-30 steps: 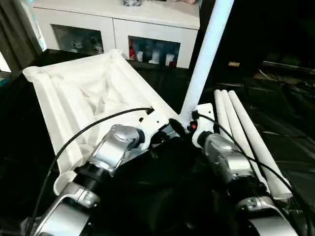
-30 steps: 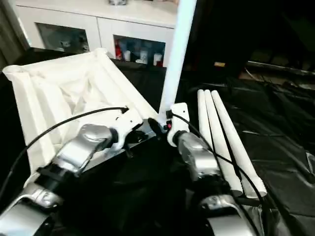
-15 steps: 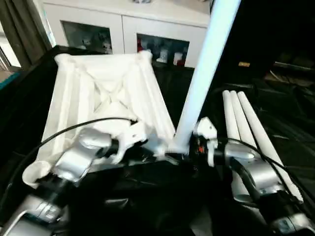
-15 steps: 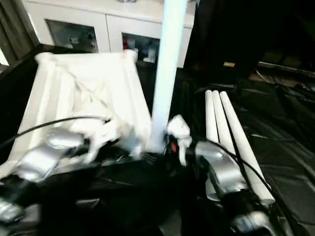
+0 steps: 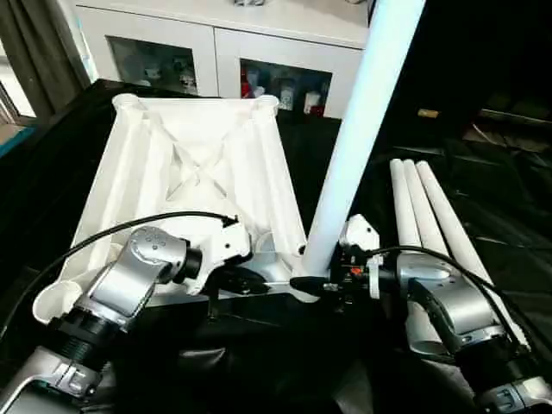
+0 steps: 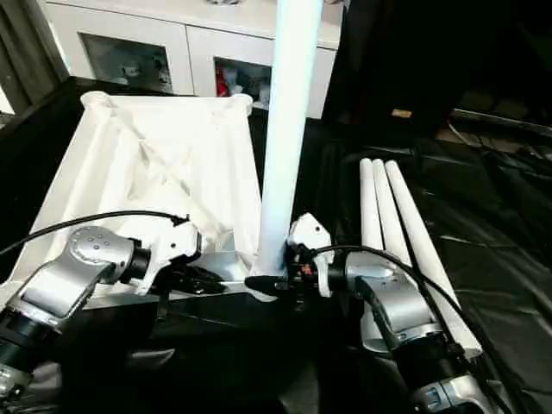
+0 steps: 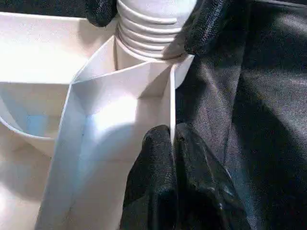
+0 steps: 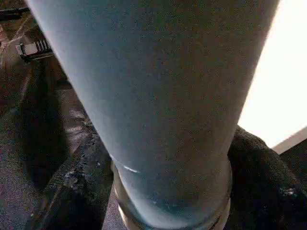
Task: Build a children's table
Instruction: Rotate leg to tighten
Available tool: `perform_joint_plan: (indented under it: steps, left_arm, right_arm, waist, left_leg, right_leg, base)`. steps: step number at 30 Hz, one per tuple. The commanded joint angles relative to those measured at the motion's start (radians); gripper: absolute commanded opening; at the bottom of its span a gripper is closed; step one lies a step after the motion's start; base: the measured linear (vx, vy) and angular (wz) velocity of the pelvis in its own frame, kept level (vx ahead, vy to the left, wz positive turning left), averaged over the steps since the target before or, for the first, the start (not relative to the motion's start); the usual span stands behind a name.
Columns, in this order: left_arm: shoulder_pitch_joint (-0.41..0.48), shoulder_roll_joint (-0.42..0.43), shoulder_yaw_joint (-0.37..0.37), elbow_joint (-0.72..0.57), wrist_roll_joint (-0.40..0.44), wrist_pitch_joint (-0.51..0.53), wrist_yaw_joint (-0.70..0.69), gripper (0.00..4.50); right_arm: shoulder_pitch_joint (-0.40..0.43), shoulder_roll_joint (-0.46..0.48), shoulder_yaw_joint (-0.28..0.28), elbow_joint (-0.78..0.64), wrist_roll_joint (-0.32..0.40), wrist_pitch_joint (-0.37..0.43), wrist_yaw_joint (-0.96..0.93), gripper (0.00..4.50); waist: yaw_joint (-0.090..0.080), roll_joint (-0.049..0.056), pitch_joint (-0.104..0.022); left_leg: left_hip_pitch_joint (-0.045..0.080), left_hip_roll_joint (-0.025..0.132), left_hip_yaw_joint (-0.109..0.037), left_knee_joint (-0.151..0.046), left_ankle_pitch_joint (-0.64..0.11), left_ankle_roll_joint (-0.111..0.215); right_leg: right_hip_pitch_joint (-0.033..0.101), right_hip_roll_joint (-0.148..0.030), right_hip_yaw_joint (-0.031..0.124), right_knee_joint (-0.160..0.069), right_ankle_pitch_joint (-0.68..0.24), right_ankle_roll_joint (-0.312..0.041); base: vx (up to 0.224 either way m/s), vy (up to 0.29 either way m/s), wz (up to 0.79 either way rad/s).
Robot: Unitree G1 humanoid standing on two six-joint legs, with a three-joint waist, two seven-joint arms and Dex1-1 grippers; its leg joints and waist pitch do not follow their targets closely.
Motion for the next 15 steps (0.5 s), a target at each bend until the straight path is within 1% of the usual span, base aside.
perform_joint_plan:
  steps: [1, 5, 6, 7, 8, 9, 10, 11, 12, 13, 14, 15]
  left_arm:
    - [0.006, -0.018, -0.033, -0.025, -0.015, 0.002, -0.023, 0.0]
    - [-0.005, -0.034, -0.027, 0.003, 0.006, 0.004, 0.026, 0.0]
    - [-0.023, -0.061, -0.014, 0.041, 0.032, 0.011, 0.098, 0.0]
    - [-0.023, -0.061, -0.014, 0.041, 0.032, 0.011, 0.098, 0.0]
    - [-0.038, -0.081, -0.005, 0.067, 0.045, 0.025, 0.143, 0.0]
    - [-0.047, -0.093, -0.001, 0.083, 0.052, 0.035, 0.17, 0.0]
    - [-0.062, -0.113, 0.006, 0.107, 0.064, 0.047, 0.213, 0.0]
    - [-0.093, -0.158, 0.021, 0.155, 0.082, 0.074, 0.299, 0.0]
    - [-0.127, -0.214, 0.036, 0.205, 0.098, 0.11, 0.393, 0.0]
    - [-0.138, -0.234, 0.041, 0.22, 0.102, 0.124, 0.425, 0.0]
    - [-0.155, -0.267, 0.044, 0.245, 0.112, 0.136, 0.475, 0.0]
    - [-0.166, -0.289, 0.046, 0.262, 0.119, 0.143, 0.509, 0.0]
  right_arm:
    - [0.009, 0.005, 0.009, -0.029, 0.016, 0.02, 0.018, 2.88]
    - [0.013, 0.034, -0.008, -0.004, 0.007, 0.042, -0.053, 2.83]
    - [0.004, 0.066, -0.022, 0.044, -0.032, 0.043, -0.156, 2.8]
    - [0.004, 0.066, -0.022, 0.044, -0.032, 0.043, -0.156, 2.8]
    - [-0.003, 0.086, -0.03, 0.074, -0.054, 0.04, -0.218, 2.8]
    - [-0.008, 0.099, -0.037, 0.092, -0.064, 0.041, -0.256, 2.79]
    - [-0.016, 0.118, -0.047, 0.116, -0.071, 0.049, -0.304, 2.79]
    - [-0.036, 0.162, -0.075, 0.17, -0.081, 0.064, -0.413, 2.79]
    - [-0.063, 0.215, -0.11, 0.236, -0.087, 0.077, -0.542, 2.79]
    - [-0.074, 0.234, -0.124, 0.26, -0.089, 0.078, -0.59, 2.79]
    - [-0.097, 0.264, -0.143, 0.301, -0.092, 0.082, -0.665, 2.79]
    - [-0.112, 0.284, -0.156, 0.328, -0.094, 0.084, -0.716, 2.79]
  waist:
    - [-0.001, 0.006, -0.052]
    - [-0.002, 0.007, -0.05]
    - [-0.003, 0.008, -0.045]
    - [-0.003, 0.007, -0.044]
    - [-0.003, 0.006, -0.045]
    - [-0.005, 0.006, -0.043]
    - [-0.004, 0.006, -0.042]
    - [-0.007, 0.005, -0.042]
    - [-0.01, 0.007, -0.04]
    - [-0.011, 0.005, -0.041]
    - [-0.012, 0.005, -0.041]
    - [-0.015, 0.008, -0.042]
  left_leg:
    - [0.004, 0.048, -0.012, -0.059, -0.093, 0.075]
    - [0.004, 0.048, -0.013, -0.06, -0.104, 0.069]
    - [0.006, 0.048, -0.012, -0.064, -0.133, 0.05]
    - [0.007, 0.047, -0.013, -0.065, -0.15, 0.042]
    - [0.008, 0.047, -0.013, -0.066, -0.159, 0.034]
    - [0.008, 0.047, -0.014, -0.068, -0.178, 0.022]
    - [0.009, 0.046, -0.015, -0.069, -0.192, 0.018]
    - [0.008, 0.045, -0.015, -0.07, -0.203, 0.013]
    - [0.012, 0.045, -0.015, -0.071, -0.215, -0.001]
    - [0.013, 0.045, -0.018, -0.071, -0.225, -0.016]
    - [0.011, 0.045, -0.02, -0.072, -0.223, -0.02]
    - [0.009, 0.045, -0.021, -0.074, -0.227, -0.025]
  right_leg:
    - [0.052, -0.084, 0.066, -0.06, -0.034, -0.223]
    - [0.051, -0.083, 0.066, -0.062, -0.05, -0.22]
    - [0.047, -0.084, 0.067, -0.07, -0.105, -0.212]
    - [0.047, -0.086, 0.067, -0.074, -0.14, -0.206]
    - [0.048, -0.087, 0.067, -0.076, -0.165, -0.199]
    - [0.047, -0.088, 0.067, -0.081, -0.22, -0.183]
    - [0.046, -0.088, 0.066, -0.086, -0.253, -0.174]
    - [0.045, -0.09, 0.067, -0.091, -0.3, -0.156]
    - [0.037, -0.089, 0.068, -0.095, -0.331, -0.152]
    - [0.039, -0.093, 0.066, -0.098, -0.365, -0.144]
    - [0.04, -0.094, 0.066, -0.098, -0.377, -0.137]
    - [0.039, -0.094, 0.066, -0.101, -0.382, -0.129]
  base:
    - [0.0, 0.0, 0.0]
    - [0.0, 0.0, 0.0]
    - [0.0, 0.0, 0.0]
    - [0.0, 0.0, 0.0]
    - [0.0, 0.0, 0.0]
    - [0.0, 0.0, 0.0]
    - [0.0, 0.0, 0.0]
    - [0.0, 0.0, 0.0]
    - [0.0, 0.0, 0.0]
    - [-0.052, -0.002, -0.02]
    - [-0.052, -0.002, -0.02]
    - [0.0, 0.0, 0.0]
